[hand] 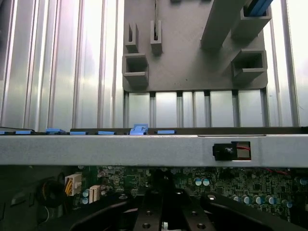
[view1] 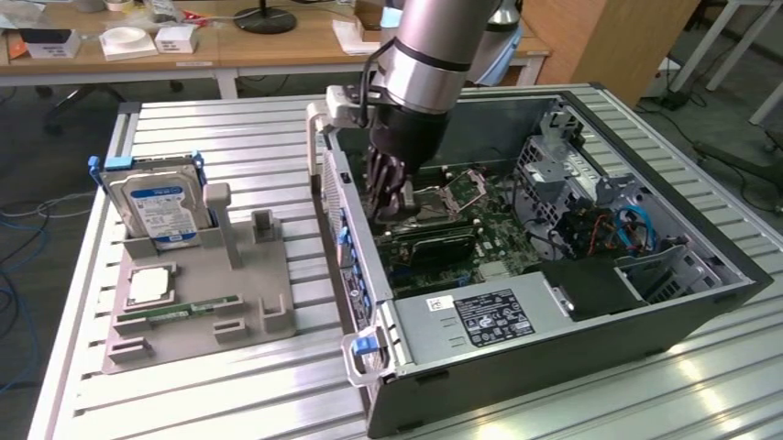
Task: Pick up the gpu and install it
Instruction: 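Press down on the gpu until it lock into place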
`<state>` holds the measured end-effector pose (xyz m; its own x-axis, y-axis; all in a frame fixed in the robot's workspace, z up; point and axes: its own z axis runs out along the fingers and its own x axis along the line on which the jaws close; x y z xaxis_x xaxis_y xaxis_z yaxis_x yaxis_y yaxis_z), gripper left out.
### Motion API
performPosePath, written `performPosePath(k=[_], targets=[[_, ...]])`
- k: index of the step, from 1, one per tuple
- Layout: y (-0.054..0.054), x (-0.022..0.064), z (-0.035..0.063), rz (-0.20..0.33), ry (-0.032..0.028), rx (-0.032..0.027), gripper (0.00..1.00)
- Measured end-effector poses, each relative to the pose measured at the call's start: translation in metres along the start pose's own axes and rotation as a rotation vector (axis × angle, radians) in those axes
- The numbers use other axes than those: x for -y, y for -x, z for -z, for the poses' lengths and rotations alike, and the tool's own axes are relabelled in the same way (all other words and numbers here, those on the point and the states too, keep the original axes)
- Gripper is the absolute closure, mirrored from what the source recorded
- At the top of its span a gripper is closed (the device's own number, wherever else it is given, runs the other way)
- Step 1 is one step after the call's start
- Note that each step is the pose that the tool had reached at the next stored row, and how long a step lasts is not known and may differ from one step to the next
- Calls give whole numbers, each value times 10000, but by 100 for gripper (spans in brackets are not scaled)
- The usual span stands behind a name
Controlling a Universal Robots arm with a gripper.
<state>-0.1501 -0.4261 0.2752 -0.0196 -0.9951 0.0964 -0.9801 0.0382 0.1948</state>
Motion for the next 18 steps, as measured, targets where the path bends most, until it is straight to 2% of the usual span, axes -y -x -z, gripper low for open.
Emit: performPosePath(k=[8, 12, 16, 18], targets=[[6, 5, 77, -13, -2, -63, 90], [25, 1, 93, -27, -2, -131, 90], [35, -13, 104, -34, -2, -169, 90], [33, -24, 140, -37, -3, -183, 90]])
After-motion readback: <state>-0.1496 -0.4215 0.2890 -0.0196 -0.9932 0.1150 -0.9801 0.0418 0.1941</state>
